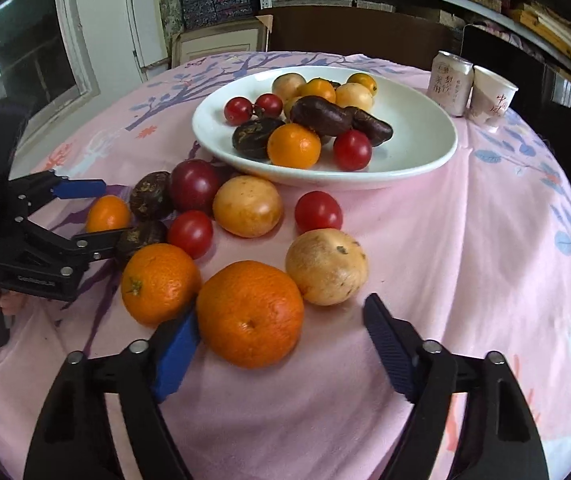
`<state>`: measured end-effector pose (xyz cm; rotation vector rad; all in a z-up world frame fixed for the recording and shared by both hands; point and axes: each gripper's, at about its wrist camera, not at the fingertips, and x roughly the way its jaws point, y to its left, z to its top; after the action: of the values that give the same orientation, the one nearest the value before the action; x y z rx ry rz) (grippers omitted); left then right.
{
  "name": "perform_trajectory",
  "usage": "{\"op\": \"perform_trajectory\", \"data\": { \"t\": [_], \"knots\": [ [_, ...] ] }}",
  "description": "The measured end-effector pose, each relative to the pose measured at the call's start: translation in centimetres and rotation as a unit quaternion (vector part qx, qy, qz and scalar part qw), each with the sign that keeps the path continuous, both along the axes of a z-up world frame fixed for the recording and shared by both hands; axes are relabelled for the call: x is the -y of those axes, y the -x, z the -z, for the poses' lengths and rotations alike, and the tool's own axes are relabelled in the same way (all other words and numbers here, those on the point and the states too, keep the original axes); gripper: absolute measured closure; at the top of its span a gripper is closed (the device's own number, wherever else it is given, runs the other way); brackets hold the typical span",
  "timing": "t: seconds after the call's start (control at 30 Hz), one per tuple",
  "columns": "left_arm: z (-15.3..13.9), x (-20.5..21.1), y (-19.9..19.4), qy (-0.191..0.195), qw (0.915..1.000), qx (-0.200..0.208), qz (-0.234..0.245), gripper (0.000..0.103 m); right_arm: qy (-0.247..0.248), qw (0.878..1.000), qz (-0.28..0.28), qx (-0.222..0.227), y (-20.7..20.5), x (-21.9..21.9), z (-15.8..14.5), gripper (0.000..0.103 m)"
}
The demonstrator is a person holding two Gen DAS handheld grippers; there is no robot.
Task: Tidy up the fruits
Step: 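Grasp a mandarin with the left gripper while the right grasps an orange, then carry both citrus fruits onto the white plate and open both grippers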
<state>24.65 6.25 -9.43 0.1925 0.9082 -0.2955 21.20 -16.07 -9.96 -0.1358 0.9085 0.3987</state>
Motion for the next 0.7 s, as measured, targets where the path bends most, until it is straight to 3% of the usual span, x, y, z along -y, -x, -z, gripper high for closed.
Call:
{"op": "perform_trajectory", "data": {
  "t": [0.03, 0.1, 0.13, 0.23, 0.4, 0.5, 0.6, 0.7],
  "knots": [
    [-0.2, 0.5, 0.4, -0.003, 0.9999, 0.006, 0.015, 0.039, 0.005, 1.0, -0.002, 0.002, 0.2, -0.2, 0.0, 0.037],
    [-0.3, 1.4, 1.2, -0.014, 0.9989, 0.018, 0.041, 0.06, 0.004, 1.0, -0.015, -0.003, 0.9, -0.7, 0.0, 0.057],
    [-0.4, 1.7, 1.4, -0.018, 0.9985, 0.019, 0.049, 0.062, 0.007, 1.0, -0.007, -0.003, 1.2, -0.8, -0.1, 0.057],
    [-0.5, 1.5, 1.7, -0.013, 0.9983, 0.015, 0.055, 0.064, -0.019, 1.0, 0.007, -0.006, 1.6, -0.1, -0.4, 0.057],
    [-1.3, 0.1, 2.0, 0.02, 0.9991, -0.006, 0.036, 0.064, -0.017, 0.999, 0.031, 0.027, 2.3, 1.4, -2.0, 0.057],
    [-3.5, -1.2, 2.1, 0.042, 0.9988, 0.02, 0.017, 0.064, -0.022, 0.998, 0.036, 0.038, 2.6, 2.2, -3.4, 0.057],
    [-5.9, -1.5, 1.5, 0.039, 0.9979, 0.052, 0.006, 0.064, -0.014, 0.997, 0.039, 0.071, 2.1, 2.4, -5.3, 0.057],
    [-7.7, -0.6, -0.4, 0.041, 0.9969, 0.067, 0.0, 0.064, -0.044, 0.996, 0.05, 0.065, -0.3, 2.7, -6.4, 0.057]
  ]
}}
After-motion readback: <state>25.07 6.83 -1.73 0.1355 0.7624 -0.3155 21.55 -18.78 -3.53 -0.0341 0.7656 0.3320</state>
